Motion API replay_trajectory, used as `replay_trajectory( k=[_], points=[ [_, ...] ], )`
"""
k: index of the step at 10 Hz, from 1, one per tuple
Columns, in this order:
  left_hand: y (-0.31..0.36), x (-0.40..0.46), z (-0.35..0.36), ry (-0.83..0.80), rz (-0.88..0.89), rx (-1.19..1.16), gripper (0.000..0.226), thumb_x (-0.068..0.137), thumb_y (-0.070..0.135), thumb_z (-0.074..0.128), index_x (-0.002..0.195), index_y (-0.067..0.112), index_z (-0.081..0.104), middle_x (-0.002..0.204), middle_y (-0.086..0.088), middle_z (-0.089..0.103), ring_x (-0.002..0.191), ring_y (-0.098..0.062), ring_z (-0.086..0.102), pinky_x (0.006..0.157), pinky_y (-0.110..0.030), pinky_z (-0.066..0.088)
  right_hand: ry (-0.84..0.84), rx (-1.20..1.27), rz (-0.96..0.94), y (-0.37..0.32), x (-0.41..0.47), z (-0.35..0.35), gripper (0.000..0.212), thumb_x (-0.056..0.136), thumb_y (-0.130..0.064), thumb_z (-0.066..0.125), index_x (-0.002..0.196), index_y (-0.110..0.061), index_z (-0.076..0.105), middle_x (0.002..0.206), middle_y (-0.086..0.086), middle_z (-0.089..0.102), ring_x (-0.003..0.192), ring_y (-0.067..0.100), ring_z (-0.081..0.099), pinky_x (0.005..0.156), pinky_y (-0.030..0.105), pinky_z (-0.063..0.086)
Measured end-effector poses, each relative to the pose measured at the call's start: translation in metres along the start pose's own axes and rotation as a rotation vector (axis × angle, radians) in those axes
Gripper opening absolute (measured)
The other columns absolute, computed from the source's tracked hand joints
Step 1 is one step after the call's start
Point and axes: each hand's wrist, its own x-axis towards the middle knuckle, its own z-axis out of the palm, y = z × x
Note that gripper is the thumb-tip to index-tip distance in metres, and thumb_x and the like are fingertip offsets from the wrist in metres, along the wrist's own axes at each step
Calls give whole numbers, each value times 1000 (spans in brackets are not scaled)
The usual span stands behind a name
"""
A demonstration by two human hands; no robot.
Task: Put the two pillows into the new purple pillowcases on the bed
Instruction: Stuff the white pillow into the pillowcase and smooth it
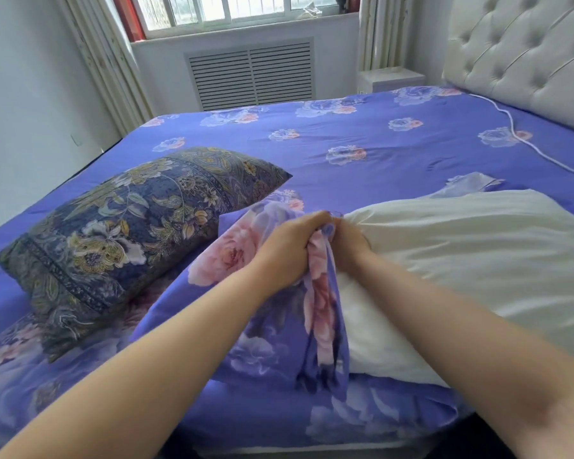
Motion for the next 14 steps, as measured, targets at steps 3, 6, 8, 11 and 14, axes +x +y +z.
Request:
replay_trajectory(
  k=[3, 6, 8, 11, 14],
  points=[
    [-79, -30, 21, -112, -244, 449, 66, 85, 52, 52, 141, 22, 36, 136, -4, 50, 126, -26, 45, 98, -38, 39, 125, 316, 134, 19, 25, 20, 50, 89, -36, 54, 134, -19, 40, 136, 14, 40, 125, 27, 44, 102, 35, 33],
    [-112, -1, -7, 290, -539, 330, 52, 92, 44, 49, 133, 13, 43, 141, -13, 42, 130, -31, 39, 104, -43, 30, 21, 118, -98, 8, 9, 17, 62, 93, -20, 42, 146, -43, 21, 131, 13, 41, 111, 35, 55, 92, 42, 43],
    [-101, -7, -27, 469, -343, 236, 22, 98, 26, 40, 88, 9, 51, 82, -23, 65, 80, -44, 59, 60, -38, 32, -52, 166, -30, 7, 4, 9, 71, 93, -27, 46, 151, -25, 5, 136, 16, 49, 119, 33, 53, 94, 39, 38],
    [-114, -111, -61, 412, -128, 407, 36, 90, 47, 36, 74, 14, 42, 54, -17, 56, 55, -41, 57, 45, -37, 43, 19, 149, 176, 14, 45, -12, 42, 92, -35, 46, 134, -28, 47, 136, 8, 54, 122, 28, 52, 97, 35, 39],
    [-116, -80, -37, 273, -226, 489, 71, 86, 63, 39, 142, 20, 37, 138, -4, 43, 122, -29, 43, 96, -45, 38, 14, -122, -106, -12, 17, -6, 46, 92, -24, 43, 135, -41, 41, 118, 12, 64, 101, 36, 61, 76, 33, 40]
  ],
)
